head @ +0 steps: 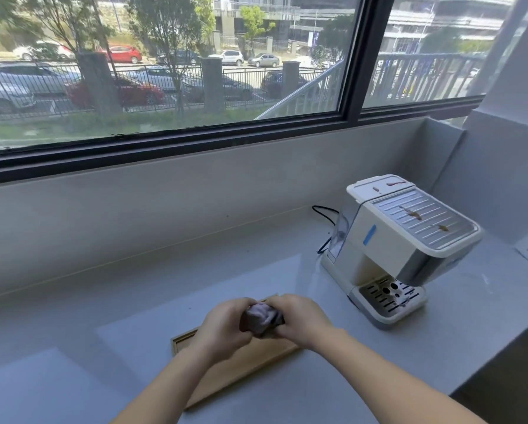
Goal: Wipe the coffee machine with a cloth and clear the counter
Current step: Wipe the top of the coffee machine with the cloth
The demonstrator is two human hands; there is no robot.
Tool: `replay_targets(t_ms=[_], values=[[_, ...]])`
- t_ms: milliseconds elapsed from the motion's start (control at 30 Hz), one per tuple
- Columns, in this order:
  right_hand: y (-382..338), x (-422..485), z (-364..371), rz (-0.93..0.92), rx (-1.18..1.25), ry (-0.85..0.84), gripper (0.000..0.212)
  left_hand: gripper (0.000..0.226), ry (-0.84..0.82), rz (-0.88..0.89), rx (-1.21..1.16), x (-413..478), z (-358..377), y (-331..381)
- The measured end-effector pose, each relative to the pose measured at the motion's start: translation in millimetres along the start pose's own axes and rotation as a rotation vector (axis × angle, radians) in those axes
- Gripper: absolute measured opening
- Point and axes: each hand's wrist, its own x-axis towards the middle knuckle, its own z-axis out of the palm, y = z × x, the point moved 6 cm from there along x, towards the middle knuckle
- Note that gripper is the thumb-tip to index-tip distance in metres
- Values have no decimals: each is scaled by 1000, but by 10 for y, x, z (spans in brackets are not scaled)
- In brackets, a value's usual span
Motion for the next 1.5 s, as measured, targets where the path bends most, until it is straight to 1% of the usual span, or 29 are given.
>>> replay_targets(t_ms=[100, 300, 433, 533, 633, 900, 1100, 1200, 1300, 1367, 1500], values=[[83, -140, -193, 48, 16, 49, 48, 48, 19, 78, 5, 88, -36, 188], [181, -398, -559, 101, 12, 139, 41, 47, 83, 231, -1, 211, -144, 643], [241, -617, -925, 112, 34, 276, 36, 51, 131, 346, 15, 278, -265, 1018], [273, -762, -1223, 128, 14, 365, 38, 55, 155, 399, 0, 324, -378, 1291], [289, -884, -1504, 137, 22, 426, 40, 54, 185, 466, -37, 373, -487, 1572], [522, -1228, -2302, 174, -5, 617, 44, 55, 289, 581, -107, 628, -598, 2418], [1058, -1499, -2789, 193, -29, 725, 41, 51, 358, 641, -109, 920, -377, 3120], [1477, -1551, -2965, 209, -39, 726, 42, 47, 381, 666, -103, 1123, -173, 3436], [1889, -1511, -3124, 178, -32, 712, 42, 46, 397, 655, -100, 1347, 53, 3676], [2141, -1433, -3194, 147, -23, 673, 42, 46, 421, 620, -100, 1479, 194, 3767], [2545, -1254, -3169, 103, -23, 552, 44, 45, 415, 516, -70, 1651, 485, 3773]])
